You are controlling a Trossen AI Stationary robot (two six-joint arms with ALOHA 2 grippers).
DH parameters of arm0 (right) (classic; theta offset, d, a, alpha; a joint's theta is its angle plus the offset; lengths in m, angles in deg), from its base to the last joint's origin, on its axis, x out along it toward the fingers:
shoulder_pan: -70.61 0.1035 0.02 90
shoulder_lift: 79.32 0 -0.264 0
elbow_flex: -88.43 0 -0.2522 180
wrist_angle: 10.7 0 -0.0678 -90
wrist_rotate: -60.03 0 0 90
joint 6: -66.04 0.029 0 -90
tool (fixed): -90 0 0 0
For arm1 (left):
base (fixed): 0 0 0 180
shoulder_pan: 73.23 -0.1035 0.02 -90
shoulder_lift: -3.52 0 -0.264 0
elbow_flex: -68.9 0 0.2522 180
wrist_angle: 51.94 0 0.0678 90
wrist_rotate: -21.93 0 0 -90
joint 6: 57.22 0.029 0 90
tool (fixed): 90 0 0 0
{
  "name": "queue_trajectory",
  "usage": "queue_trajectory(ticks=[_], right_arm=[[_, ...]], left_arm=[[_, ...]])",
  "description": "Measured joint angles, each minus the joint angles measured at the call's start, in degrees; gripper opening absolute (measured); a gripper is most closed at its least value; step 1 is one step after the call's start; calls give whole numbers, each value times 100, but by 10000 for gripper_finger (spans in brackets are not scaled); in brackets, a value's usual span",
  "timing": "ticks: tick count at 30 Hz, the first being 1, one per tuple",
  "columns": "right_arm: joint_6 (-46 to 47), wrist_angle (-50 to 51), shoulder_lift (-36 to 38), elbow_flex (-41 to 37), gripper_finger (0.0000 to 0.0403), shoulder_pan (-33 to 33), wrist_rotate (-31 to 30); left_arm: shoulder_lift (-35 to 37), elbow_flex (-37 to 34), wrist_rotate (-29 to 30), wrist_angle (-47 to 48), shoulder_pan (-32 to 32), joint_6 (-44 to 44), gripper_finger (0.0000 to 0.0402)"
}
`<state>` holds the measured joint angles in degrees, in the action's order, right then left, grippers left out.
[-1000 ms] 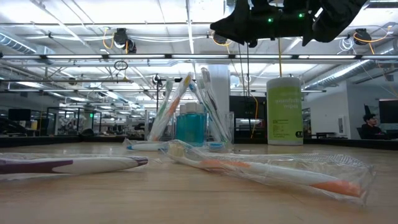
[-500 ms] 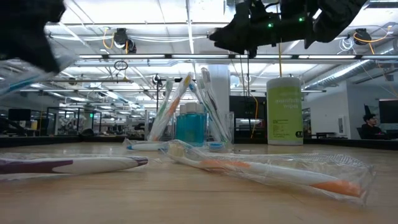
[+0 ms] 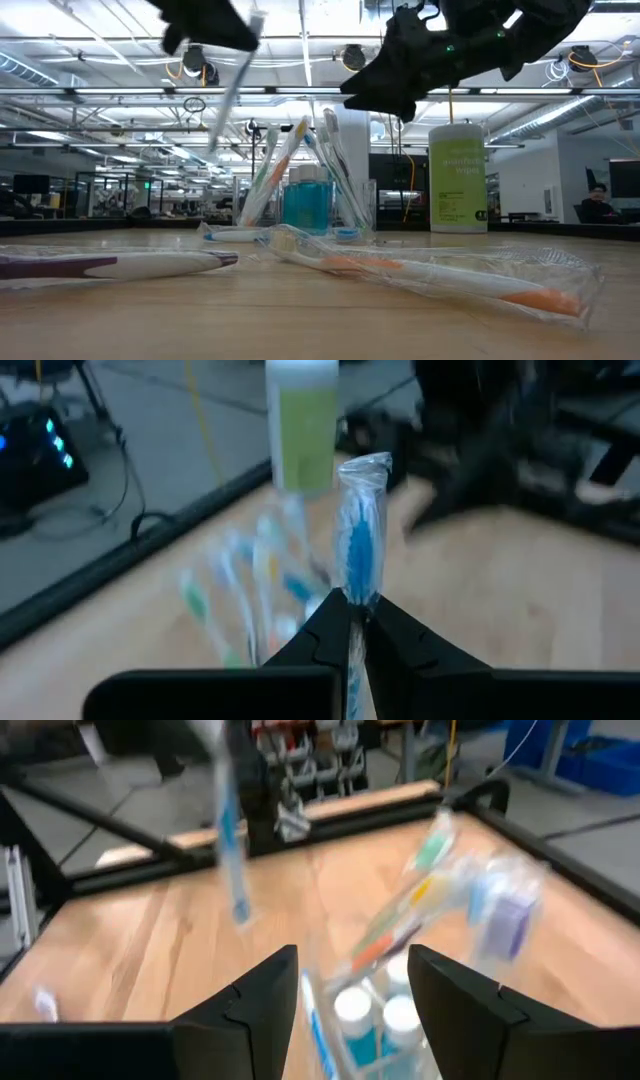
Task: Pick & Place toothbrushing station
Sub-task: Put the bottom blue toothbrush into the transparent organizer
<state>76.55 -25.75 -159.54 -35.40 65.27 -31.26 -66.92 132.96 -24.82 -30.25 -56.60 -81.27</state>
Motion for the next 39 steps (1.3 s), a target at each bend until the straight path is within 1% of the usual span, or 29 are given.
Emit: queue_trajectory(ticks=[2, 5, 7, 11, 13, 18, 21, 24, 27, 31, 36, 39], right_arm=[[0, 143, -1, 0, 183, 95, -5], [0, 255, -1, 0, 183, 219, -7], [-2, 277, -1, 0, 183, 283, -5], [-1, 467, 2, 0, 183, 363, -12], [-2, 525, 2, 0, 183, 394, -15], [88, 556, 2, 0, 183, 456, -31], [93, 560, 2, 0, 183, 509, -38], [87, 557, 2, 0, 183, 554, -31], [85, 559, 2, 0, 183, 552, -36], [85, 559, 2, 0, 183, 550, -38], [84, 554, 2, 0, 183, 550, -37], [83, 545, 2, 0, 183, 546, -38]], left_arm=[[0, 1, -287, -429, -365, 410, 12], [0, 2, -420, -777, -847, 897, 5], [-18, 2, -463, -803, -1136, 990, 8], [-244, -28, -875, -839, -1536, 875, 20], [-417, -28, -914, -893, -1574, 795, 19], [-773, -33, -710, -1111, -1465, 434, 5], [-897, -37, -705, -1147, -1473, 197, 12], [-1001, -37, -667, -734, -1564, -356, 17], [-1204, -40, -564, -265, -1616, -831, 10], [-1521, -37, -574, -339, -1620, -1052, 5], [-1801, -37, -571, -663, -1618, -1167, 30], [-1899, -35, -638, -604, -1618, -1315, 38]])
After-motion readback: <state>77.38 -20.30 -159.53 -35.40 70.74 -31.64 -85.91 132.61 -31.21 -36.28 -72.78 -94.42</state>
